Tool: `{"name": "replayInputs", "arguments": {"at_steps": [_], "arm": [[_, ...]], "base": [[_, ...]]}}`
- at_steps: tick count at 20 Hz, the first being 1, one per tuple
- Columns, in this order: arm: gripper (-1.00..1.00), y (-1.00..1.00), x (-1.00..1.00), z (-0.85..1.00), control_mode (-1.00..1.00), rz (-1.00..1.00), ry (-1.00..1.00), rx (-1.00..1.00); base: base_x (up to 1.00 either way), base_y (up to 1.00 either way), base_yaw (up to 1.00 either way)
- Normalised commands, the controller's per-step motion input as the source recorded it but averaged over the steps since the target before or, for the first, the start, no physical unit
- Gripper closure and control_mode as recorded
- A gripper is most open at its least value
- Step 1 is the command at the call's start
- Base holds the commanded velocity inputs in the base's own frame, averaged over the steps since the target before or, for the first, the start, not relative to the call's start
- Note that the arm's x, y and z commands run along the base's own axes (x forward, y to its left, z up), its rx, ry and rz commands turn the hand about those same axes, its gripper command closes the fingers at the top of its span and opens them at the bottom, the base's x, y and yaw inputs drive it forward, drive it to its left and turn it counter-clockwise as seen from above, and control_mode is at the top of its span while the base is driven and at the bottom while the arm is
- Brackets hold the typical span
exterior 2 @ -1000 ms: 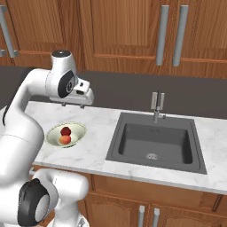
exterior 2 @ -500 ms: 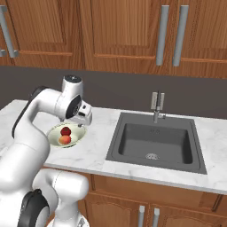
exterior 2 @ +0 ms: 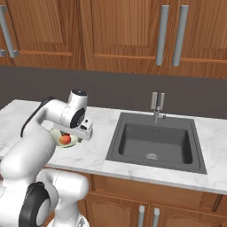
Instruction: Dump the mango and tomato from the bowl so the bowl can be washed. Place the bowl in the sink after clearing the leftovers.
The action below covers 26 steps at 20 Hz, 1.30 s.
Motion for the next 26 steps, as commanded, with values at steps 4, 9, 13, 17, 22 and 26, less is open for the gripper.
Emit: {"name": "replayInputs", "arguments": {"at_steps": [4, 9, 13, 17, 22, 26], "arm": [[-1.00, 0.00, 0.12, -0.26, -1.00, 0.00, 0.01, 0.02], [-1.00, 0.00, 0.09, -0.25, -1.00, -0.01, 0.00, 0.00], [-1.00, -0.01, 0.39, -0.36, -1.00, -0.06, 0.00, 0.00], [-1.00, 0.00, 0.58, -0.21, -1.00, -0.06, 0.00, 0.00], [-1.00, 0.00, 0.47, -0.21, -1.00, -0.04, 0.00, 0.00], [-1.00, 0.00, 0.40, -0.16, -1.00, -0.03, 0.00, 0.00]], "base": [[0.00, 0.00, 0.00], [0.00, 0.00, 0.00], [0.00, 0.00, 0.00], [0.00, 0.00, 0.00], [0.00, 0.00, 0.00], [0.00, 0.00, 0.00]]}}
